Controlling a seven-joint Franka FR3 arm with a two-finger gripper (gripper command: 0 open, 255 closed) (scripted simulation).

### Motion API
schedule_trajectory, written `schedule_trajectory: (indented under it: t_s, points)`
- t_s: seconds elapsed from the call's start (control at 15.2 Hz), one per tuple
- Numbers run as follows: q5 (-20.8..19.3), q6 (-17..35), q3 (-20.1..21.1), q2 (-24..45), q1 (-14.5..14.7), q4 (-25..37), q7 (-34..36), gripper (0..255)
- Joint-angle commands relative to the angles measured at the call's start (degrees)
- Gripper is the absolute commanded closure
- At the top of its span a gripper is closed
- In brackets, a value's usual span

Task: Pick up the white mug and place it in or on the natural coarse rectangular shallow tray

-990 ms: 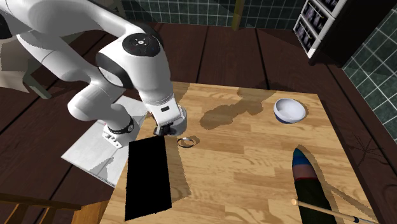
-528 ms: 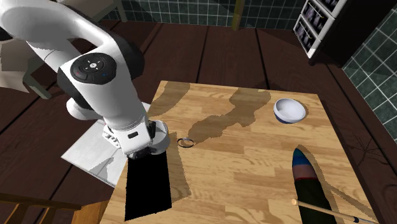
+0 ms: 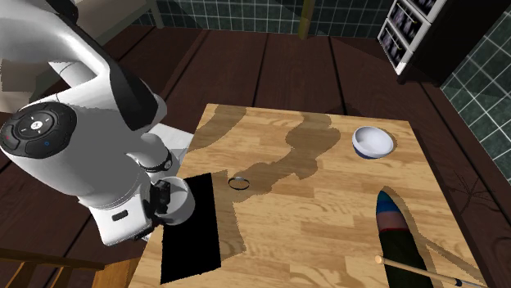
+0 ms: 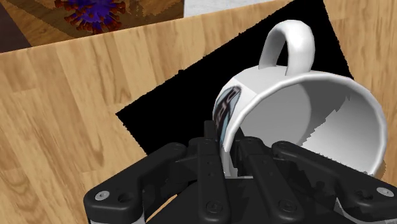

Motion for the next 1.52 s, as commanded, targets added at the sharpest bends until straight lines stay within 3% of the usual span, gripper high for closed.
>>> schedule_trajectory:
  t_s: [0.0,0.86,1.39,1.45]
  points:
    - [-0.4,1.1,-0.7,0.5,-0.2,-0.6,-0.6,255]
    - [-1.7,12.8,-3.2,4.8,-0.4,-8.0,-1.0,255]
    - [-1.7,12.8,-3.2,4.8,-0.4,-8.0,-1.0,255]
    - [-1.7,12.8,-3.2,4.8,-0.4,-8.0,-1.0,0]
